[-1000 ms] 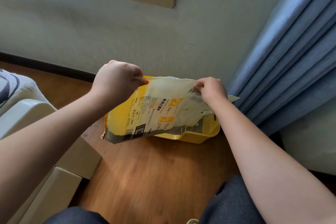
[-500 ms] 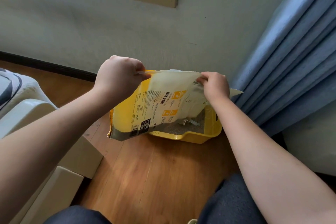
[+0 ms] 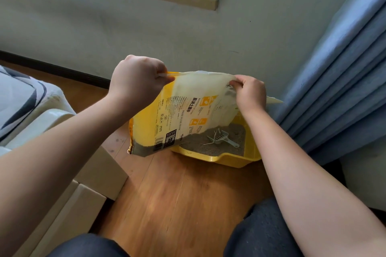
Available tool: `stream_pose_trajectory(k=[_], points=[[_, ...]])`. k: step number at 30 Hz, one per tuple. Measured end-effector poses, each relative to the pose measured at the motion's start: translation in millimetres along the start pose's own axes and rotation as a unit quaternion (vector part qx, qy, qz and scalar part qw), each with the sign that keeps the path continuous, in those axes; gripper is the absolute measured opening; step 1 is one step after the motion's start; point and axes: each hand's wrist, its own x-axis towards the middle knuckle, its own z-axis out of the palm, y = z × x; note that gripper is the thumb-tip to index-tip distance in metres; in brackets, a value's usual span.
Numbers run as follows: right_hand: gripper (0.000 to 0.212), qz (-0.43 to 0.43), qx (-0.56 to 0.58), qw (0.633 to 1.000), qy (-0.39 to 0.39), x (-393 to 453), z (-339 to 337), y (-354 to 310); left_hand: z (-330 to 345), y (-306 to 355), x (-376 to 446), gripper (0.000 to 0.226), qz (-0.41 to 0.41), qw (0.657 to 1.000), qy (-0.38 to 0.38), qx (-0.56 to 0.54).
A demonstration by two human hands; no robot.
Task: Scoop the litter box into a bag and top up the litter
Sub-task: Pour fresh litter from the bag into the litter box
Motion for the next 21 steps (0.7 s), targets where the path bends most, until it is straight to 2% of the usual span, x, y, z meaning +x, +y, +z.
stream_pose_trajectory(k=[21], points=[[0.018,-0.048,0.102,0.990,-0.083,-3,67,-68,-59,-28,-42,0.027,-0.046,0.996,0.014,0.078]])
